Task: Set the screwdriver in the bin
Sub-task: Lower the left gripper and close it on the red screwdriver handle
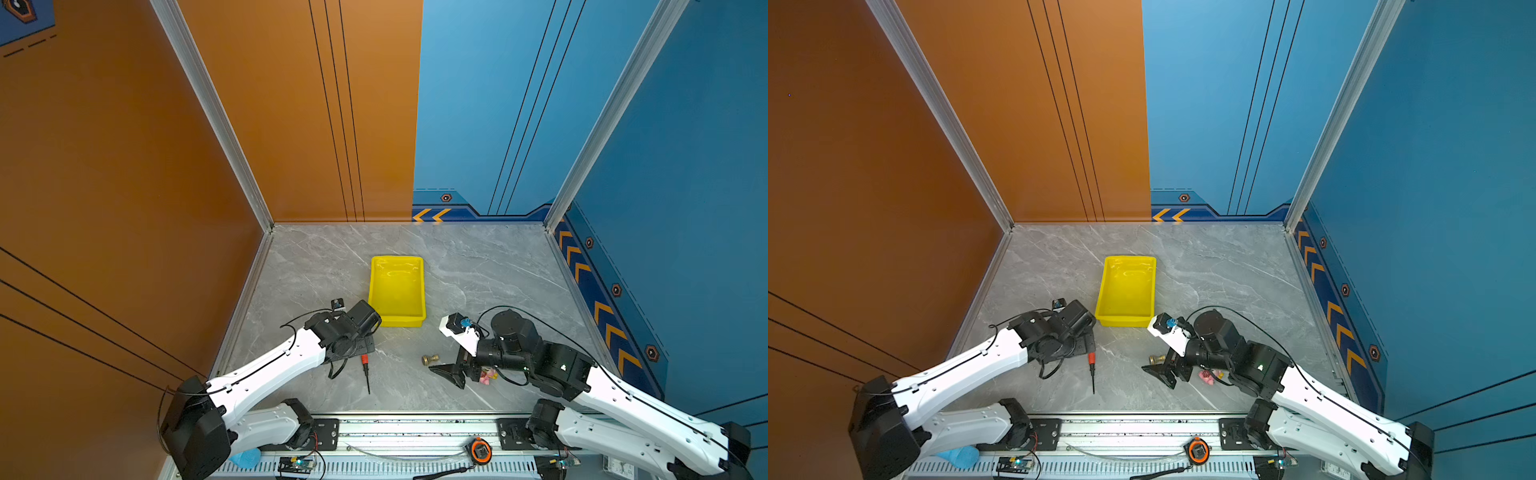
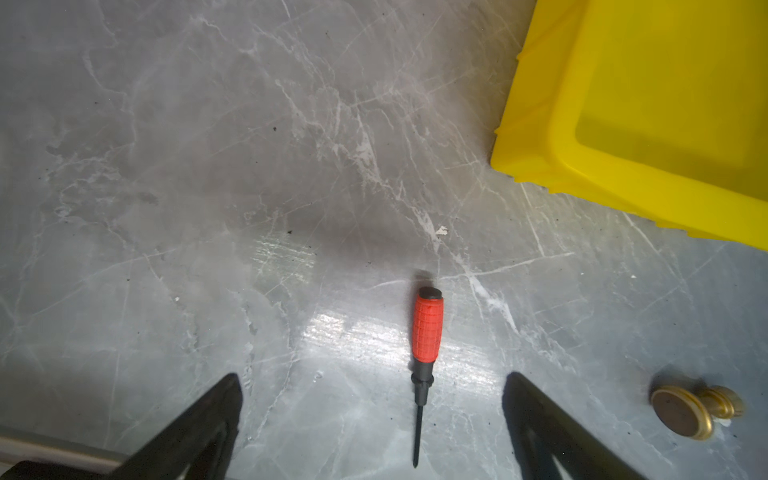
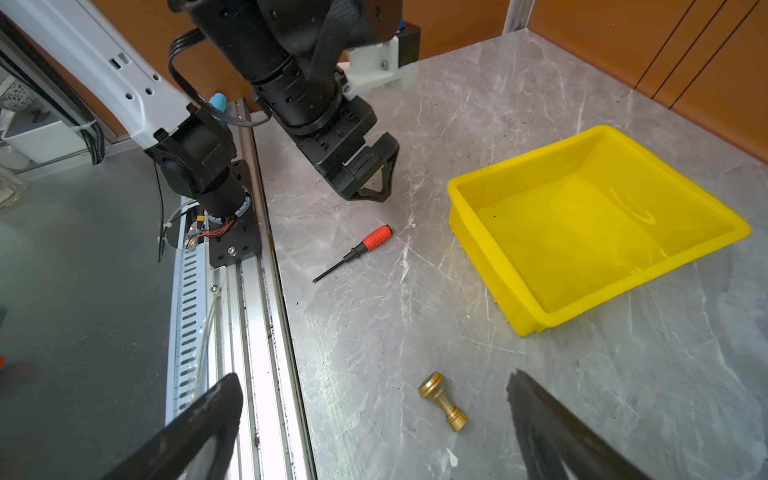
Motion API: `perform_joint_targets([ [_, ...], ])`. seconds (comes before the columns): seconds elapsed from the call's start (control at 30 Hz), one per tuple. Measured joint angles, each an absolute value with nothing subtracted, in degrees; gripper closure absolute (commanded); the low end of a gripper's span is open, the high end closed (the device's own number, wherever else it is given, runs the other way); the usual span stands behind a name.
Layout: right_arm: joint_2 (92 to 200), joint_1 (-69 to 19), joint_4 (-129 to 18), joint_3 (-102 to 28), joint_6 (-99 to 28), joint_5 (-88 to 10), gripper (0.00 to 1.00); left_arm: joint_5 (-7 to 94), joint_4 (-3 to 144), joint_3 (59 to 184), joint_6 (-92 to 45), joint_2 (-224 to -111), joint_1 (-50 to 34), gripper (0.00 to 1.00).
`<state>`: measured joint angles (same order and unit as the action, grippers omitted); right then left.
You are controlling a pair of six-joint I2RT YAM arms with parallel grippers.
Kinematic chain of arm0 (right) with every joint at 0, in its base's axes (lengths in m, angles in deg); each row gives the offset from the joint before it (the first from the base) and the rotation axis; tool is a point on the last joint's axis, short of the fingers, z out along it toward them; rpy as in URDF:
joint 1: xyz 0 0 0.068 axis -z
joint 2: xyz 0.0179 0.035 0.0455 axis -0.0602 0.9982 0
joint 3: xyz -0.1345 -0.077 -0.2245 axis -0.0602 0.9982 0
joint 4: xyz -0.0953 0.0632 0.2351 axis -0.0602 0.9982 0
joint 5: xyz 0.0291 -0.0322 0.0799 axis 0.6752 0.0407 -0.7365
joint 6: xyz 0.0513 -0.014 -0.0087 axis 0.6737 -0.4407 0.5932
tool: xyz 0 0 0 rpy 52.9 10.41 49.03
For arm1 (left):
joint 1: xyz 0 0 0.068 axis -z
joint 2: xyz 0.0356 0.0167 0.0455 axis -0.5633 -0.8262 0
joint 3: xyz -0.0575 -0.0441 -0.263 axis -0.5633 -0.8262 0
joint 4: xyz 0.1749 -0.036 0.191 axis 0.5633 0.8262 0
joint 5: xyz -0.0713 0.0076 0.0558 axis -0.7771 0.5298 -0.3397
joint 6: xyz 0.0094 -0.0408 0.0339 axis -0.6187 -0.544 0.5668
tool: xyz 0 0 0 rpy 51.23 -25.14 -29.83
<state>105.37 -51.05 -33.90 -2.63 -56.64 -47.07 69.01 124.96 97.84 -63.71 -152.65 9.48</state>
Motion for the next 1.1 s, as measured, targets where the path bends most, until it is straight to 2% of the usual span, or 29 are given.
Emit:
perform_joint_targets([
  [0.23, 109.8, -55.0, -37.3, -0.8, -54.8, -46.3, 0.00, 65.6, 118.0, 95.0, -62.6, -157.5, 9.9, 0.09],
  [0.47, 111.4, -60.1, -39.0, -0.6, -54.2, -38.3, 0.00, 62.7, 114.1, 94.7, -59.6, -164.3, 9.1, 0.24],
  [1.1, 114.1, -60.4, -40.6, -0.6, -53.0, -32.9, 0.00, 61.2, 110.6, 94.7, -56.2, -171.4, 7.3, 0.55],
])
